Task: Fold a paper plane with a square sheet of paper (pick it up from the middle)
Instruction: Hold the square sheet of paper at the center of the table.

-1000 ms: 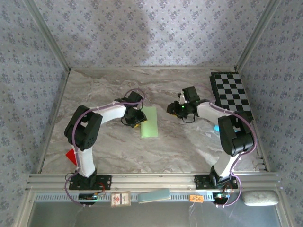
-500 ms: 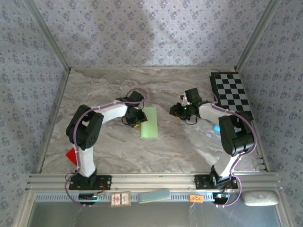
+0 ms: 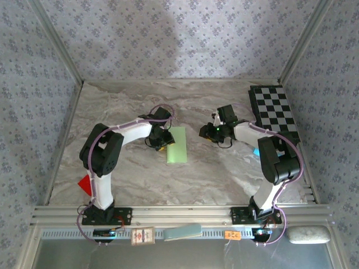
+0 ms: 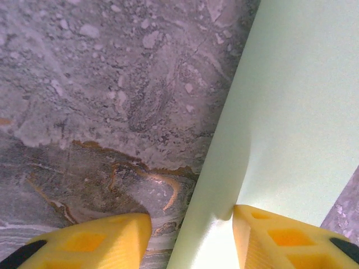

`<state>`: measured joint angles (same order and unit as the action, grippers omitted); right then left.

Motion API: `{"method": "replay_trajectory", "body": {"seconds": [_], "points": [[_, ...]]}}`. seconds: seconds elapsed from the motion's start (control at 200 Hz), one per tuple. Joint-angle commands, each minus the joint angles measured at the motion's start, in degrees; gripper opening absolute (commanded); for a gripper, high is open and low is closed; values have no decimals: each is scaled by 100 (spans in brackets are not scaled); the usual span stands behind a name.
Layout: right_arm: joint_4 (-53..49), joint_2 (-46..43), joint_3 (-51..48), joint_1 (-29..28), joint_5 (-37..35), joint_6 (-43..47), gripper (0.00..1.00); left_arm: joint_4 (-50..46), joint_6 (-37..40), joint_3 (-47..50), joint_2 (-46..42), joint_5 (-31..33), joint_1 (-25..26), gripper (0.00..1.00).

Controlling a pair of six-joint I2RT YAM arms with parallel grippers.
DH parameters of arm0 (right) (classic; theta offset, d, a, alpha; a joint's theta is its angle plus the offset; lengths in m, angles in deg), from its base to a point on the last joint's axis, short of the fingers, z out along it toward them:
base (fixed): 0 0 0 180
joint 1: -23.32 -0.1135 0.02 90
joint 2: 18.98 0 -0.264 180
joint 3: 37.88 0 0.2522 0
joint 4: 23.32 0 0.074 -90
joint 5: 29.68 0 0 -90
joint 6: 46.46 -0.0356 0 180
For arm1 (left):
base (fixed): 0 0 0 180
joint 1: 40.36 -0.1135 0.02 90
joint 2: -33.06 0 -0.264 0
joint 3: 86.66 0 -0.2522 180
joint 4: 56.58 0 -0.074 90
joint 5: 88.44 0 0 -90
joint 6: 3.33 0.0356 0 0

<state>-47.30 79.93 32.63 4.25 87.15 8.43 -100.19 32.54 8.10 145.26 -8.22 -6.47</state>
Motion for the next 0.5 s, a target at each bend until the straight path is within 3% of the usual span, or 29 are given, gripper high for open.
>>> {"method": "replay_trajectory", "body": {"seconds": [0.0, 0.495], "points": [[27, 129, 161, -80, 123, 32, 36, -12, -102, 426, 943, -131, 208, 47], [275, 522, 421, -604, 556, 97, 34, -117, 98, 315, 1111, -207, 290, 47]]}}
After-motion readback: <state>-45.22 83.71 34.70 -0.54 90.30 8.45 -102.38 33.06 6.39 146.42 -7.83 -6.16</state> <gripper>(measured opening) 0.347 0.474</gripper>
